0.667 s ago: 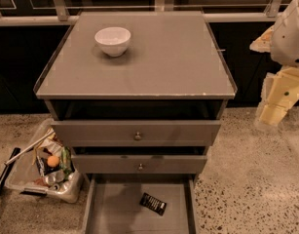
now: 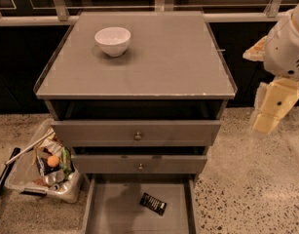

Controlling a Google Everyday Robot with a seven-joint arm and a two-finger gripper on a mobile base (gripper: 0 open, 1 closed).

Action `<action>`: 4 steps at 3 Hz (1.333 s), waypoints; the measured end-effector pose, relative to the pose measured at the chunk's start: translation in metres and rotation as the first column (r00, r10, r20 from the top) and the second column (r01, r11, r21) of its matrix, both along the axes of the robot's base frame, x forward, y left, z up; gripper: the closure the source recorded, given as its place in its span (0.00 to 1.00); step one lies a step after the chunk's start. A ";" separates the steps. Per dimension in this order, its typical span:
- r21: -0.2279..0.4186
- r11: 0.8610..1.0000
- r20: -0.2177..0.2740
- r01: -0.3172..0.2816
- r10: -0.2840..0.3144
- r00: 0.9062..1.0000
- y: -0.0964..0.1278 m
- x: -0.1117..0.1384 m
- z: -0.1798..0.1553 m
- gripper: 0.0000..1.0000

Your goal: Pick rxbar chocolate from bottom drawer and place on counter

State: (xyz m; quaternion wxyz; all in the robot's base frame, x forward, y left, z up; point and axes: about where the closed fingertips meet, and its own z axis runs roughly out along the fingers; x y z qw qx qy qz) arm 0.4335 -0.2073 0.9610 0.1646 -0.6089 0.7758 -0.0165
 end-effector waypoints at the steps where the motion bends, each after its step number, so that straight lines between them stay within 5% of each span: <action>1: 0.026 0.999 -0.010 -0.040 0.040 0.999 0.014 -0.010 -0.028 0.00; 3: 0.128 0.982 0.003 -0.141 0.142 0.990 0.045 -0.034 -0.103 0.00; 4: 0.186 0.971 0.052 -0.153 0.146 0.988 0.062 -0.028 -0.147 0.00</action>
Offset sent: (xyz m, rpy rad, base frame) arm -0.0380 0.0439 -0.1129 0.1290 0.0288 0.1575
